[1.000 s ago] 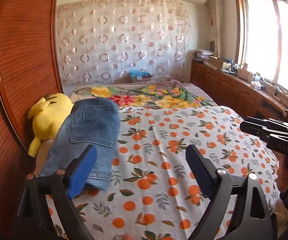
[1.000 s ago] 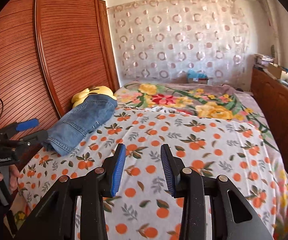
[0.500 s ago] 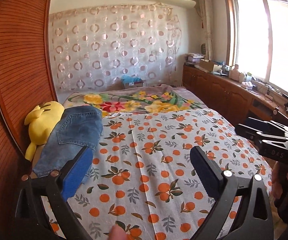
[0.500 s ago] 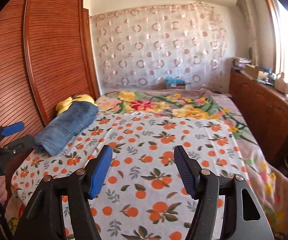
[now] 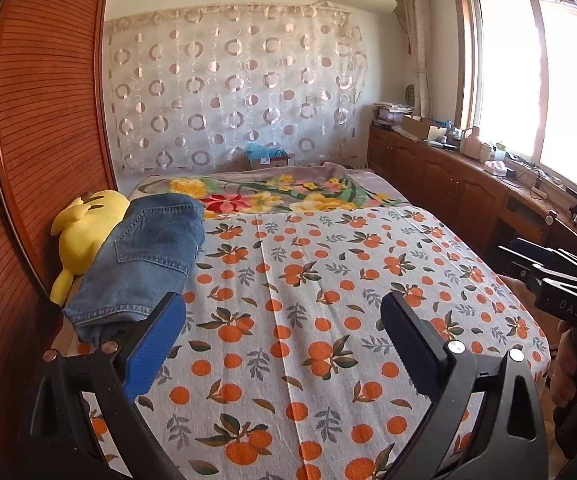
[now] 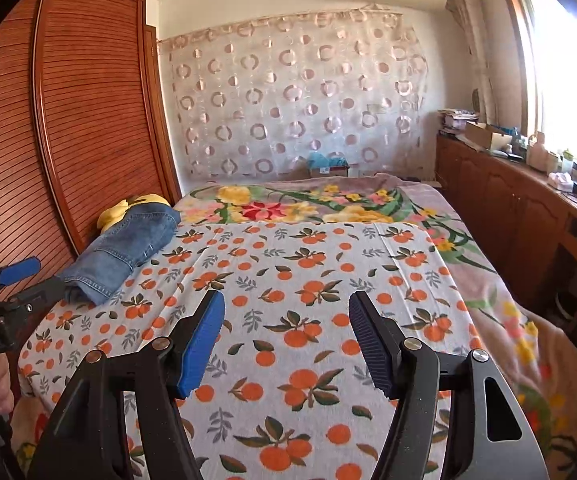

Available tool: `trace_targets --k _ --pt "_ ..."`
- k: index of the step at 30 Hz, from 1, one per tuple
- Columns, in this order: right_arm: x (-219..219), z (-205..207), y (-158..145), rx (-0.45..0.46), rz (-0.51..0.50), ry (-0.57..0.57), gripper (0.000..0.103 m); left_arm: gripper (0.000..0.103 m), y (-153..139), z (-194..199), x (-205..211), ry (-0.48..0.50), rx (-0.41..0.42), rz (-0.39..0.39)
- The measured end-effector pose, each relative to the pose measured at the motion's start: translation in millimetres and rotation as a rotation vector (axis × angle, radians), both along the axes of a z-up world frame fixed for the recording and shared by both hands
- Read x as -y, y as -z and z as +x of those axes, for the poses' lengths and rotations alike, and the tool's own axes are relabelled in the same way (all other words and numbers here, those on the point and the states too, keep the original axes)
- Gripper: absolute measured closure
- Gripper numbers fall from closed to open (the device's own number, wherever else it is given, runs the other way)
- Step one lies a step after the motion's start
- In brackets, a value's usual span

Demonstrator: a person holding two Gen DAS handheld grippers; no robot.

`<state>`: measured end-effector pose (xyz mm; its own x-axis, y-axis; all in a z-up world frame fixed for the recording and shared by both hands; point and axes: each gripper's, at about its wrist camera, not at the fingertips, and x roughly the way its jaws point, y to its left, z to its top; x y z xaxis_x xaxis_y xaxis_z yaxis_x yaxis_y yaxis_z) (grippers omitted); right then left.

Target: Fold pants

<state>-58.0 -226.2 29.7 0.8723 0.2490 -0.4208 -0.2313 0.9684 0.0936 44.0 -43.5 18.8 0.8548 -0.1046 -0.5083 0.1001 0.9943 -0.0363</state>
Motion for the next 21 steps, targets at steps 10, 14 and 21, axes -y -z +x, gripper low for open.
trace_targets --k 10,14,21 --pt "3.2 -3.8 5.2 0.004 -0.002 0.014 0.036 0.005 4.8 -2.8 -7.7 -0.028 -0.001 0.004" --pt "5.7 -2.6 5.8 0.004 -0.007 0.015 0.036 0.005 4.9 -2.8 -9.6 -0.031 -0.001 0.001" --pt "9.3 0.6 5.3 0.002 -0.006 0.012 0.036 0.005 4.7 -2.8 -9.8 -0.034 -0.001 0.003"
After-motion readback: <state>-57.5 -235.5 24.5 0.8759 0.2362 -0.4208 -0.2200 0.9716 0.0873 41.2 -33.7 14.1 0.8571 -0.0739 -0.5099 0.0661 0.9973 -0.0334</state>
